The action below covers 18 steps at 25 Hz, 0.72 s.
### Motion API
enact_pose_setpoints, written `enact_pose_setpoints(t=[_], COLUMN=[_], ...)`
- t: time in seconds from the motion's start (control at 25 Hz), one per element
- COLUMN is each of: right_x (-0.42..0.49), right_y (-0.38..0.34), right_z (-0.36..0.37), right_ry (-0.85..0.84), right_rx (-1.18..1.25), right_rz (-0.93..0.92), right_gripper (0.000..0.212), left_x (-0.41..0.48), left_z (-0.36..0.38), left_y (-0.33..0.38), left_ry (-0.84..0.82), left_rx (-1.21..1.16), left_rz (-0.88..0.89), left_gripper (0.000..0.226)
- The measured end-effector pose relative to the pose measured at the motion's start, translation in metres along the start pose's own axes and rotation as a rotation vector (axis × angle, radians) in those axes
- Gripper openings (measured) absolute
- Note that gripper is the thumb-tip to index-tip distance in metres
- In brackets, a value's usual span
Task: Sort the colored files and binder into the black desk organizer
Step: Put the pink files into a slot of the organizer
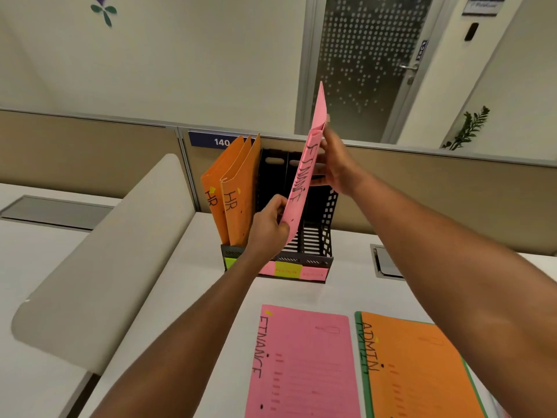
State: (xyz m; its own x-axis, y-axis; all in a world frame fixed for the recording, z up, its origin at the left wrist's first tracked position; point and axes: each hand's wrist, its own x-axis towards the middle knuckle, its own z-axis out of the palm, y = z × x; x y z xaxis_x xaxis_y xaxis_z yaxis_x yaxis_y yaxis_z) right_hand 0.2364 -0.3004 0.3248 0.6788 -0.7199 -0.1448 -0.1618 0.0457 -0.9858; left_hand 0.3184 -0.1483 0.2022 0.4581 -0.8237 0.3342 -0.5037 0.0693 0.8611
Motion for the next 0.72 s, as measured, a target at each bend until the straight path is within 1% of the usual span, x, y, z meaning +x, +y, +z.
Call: enact_pose_setpoints(t=[0.16,0.28,0.36,0.52,0.56,0.64,0.72], right_x=[0.026,0.04,0.047,0.056,0.056,0.056,0.053], right_y=[0.006,0.015,0.026,0.058,0.067,0.078,0.08], right_z=[-0.006,-0.007,-0.006,0.001,0.006,0.018,0.026], right_ry=[0.033,0.009,-0.012,0.021,0.011,-0.018,-0.026], right_rx=[0.0,-0.03,-0.062,-0.082,-0.087,-0.088,-0.064], right_rz=[0.047,0.111,0.15,0.256,0.286,0.332,0.347], right_gripper=[0.076,0.085,0.085,0.071,0.07,0.076,0.083], left_x=[0.031,0.038,0.037,0.029,0.028,0.03,0.031], left_z=[0.029,0.044,0.052,0.062,0.062,0.062,0.059], left_y=[-0.039,-0.066,-0.082,-0.109,-0.114,-0.119,-0.118], left_ry=[-0.036,-0.03,-0.032,-0.028,-0.017,0.006,0.018], left_rx=[0.035,0.082,0.087,0.14,0.144,0.146,0.155], left_rz=[-0.061,-0.143,-0.191,-0.32,-0.362,-0.425,-0.436], left_gripper=[0.036,0.035,0.033,0.025,0.023,0.021,0.02])
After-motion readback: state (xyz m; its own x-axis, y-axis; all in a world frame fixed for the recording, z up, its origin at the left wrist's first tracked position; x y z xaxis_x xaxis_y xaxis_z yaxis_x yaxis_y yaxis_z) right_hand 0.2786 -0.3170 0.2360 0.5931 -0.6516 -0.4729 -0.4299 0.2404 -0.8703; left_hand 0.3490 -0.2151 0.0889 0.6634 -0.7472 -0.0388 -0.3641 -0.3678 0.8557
